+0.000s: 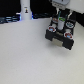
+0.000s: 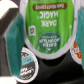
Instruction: Open the kcup holder, insert the kcup into the holder, and close the kcup holder
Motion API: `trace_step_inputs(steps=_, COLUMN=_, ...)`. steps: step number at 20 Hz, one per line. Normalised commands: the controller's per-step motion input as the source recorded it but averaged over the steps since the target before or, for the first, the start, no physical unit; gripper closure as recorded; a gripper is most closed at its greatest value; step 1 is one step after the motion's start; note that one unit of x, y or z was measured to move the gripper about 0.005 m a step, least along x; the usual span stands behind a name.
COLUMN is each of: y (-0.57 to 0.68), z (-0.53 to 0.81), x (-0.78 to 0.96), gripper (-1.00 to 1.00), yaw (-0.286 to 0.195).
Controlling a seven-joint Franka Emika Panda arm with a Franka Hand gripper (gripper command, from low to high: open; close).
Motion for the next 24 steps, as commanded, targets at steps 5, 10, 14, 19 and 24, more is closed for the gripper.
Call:
trace_step_inputs(steps=5, y=0.22, z=0.25, x=0.02, gripper=1.0, yaw=-0.001)
trace_step_inputs(steps=10, y=0.04, z=-0.08, x=0.0, gripper=1.0, yaw=0.007)
trace_step_inputs(steps=14, y=-0.01, z=-0.21, x=0.02, gripper=1.0, yaw=0.007)
trace_step_inputs(steps=19, y=-0.01, z=-0.29, x=0.06, gripper=1.0, yaw=0.0)
trace_step_inputs(steps=24, y=0.06, z=-0.27, x=0.08, gripper=1.0, yaw=0.024)
